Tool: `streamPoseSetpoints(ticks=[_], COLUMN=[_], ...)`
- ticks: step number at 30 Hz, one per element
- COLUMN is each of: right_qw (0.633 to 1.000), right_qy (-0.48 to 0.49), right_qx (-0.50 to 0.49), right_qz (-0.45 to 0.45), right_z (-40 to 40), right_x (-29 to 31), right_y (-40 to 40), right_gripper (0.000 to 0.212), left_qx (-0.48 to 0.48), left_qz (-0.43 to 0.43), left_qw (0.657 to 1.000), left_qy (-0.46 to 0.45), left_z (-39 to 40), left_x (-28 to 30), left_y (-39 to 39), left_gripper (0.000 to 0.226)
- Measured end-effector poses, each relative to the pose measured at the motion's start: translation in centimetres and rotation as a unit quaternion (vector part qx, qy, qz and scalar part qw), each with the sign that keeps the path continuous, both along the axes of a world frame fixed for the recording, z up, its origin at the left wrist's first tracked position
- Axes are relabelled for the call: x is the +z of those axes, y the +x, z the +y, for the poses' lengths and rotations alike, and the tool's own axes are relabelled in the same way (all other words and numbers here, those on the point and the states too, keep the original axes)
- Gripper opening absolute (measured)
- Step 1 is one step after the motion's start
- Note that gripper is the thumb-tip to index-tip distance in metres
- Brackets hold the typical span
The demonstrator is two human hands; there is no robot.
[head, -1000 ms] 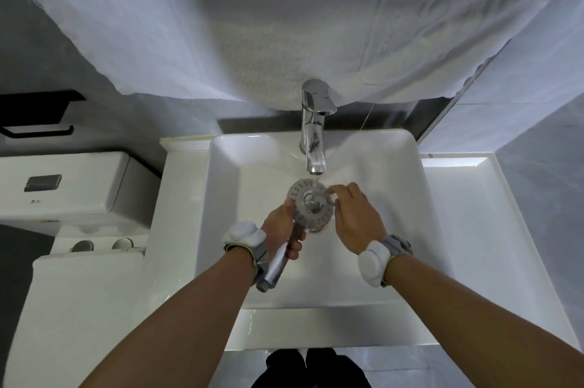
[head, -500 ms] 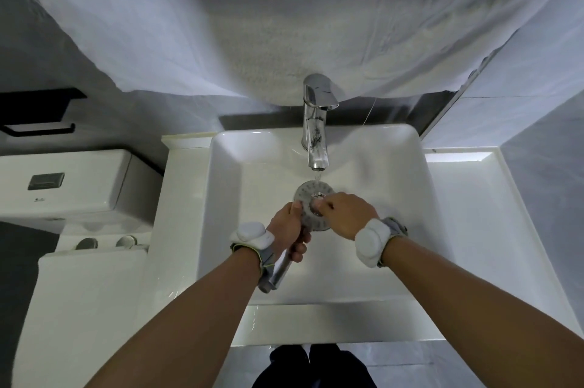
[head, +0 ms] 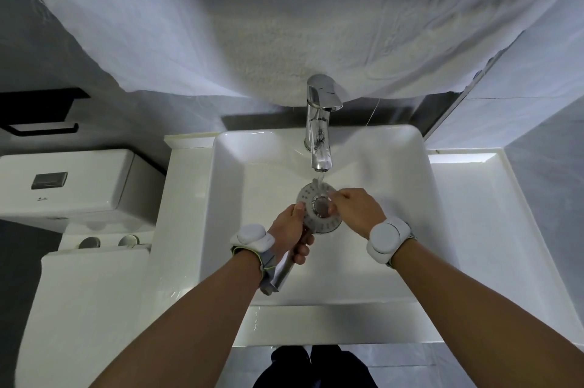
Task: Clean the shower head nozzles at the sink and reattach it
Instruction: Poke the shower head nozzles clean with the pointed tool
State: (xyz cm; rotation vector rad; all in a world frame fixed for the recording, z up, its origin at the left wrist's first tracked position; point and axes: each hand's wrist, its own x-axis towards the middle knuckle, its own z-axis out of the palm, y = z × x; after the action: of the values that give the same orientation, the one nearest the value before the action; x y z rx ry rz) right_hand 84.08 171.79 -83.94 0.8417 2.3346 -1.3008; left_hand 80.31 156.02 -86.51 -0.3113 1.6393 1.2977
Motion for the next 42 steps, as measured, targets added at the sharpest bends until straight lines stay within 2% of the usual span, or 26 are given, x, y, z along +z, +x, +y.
streamPoseSetpoints(ticks=[4,9,12,13,16,19,22,25,28,32,34,37,42], right_qw=[0.995,0.998,0.996,0.995,0.996,0.994,0.992,0.981,0.958,0.918,0.922,0.95,0.959], right_qy=[0.047,0.063,0.056,0.064,0.075,0.095,0.045,-0.041,-0.141,-0.2,-0.182,-0.134,-0.074], right_qx=[0.08,-0.022,0.067,0.069,-0.027,-0.049,-0.109,-0.177,-0.232,-0.314,-0.302,-0.239,-0.261], right_qz=[-0.024,-0.005,-0.019,-0.022,-0.028,0.01,0.048,0.066,0.089,0.138,0.163,0.151,0.086], right_z=[-1.3,0.2,-1.9,-2.1,0.6,1.5,0.2,-0.3,-0.2,0.9,0.1,-2.5,-2.1], right_x=[-0.7,-0.9,-1.7,-2.0,-2.2,-2.6,-3.1,-3.6,-3.6,-3.1,-3.3,-4.3,-4.3], right_y=[0.1,-0.1,0.4,0.2,-0.6,0.2,1.2,1.9,2.3,1.5,0.7,-0.3,-2.5], right_gripper=[0.033,0.033,0.035,0.035,0.037,0.041,0.036,0.034,0.036,0.047,0.059,0.076,0.06], left_qx=[0.003,-0.012,0.002,0.007,-0.011,-0.005,0.016,0.009,-0.017,-0.082,-0.081,-0.043,-0.005], left_qz=[-0.016,-0.008,-0.016,-0.018,-0.048,-0.055,0.039,0.077,0.11,0.142,0.124,0.08,0.0], left_qw=[1.0,1.0,1.0,1.0,0.999,0.997,0.998,0.996,0.994,0.986,0.988,0.995,1.0], left_qy=[0.004,0.006,0.0,-0.001,0.011,0.045,0.045,0.052,0.016,-0.036,-0.04,-0.03,-0.01], left_z=[0.0,0.1,0.4,0.3,0.2,0.6,2.0,3.1,3.7,3.6,3.2,2.6,1.6], left_x=[-0.1,-0.2,-0.6,-0.6,-0.6,-0.3,-0.5,-1.0,-1.1,-1.1,-1.0,-0.5,0.8], left_y=[0.2,0.5,0.6,0.6,0.3,-0.3,-0.8,-1.4,-2.0,-1.9,-1.7,-1.4,-0.6], left_gripper=[0.051,0.047,0.054,0.055,0.055,0.055,0.055,0.053,0.064,0.07,0.067,0.06,0.053])
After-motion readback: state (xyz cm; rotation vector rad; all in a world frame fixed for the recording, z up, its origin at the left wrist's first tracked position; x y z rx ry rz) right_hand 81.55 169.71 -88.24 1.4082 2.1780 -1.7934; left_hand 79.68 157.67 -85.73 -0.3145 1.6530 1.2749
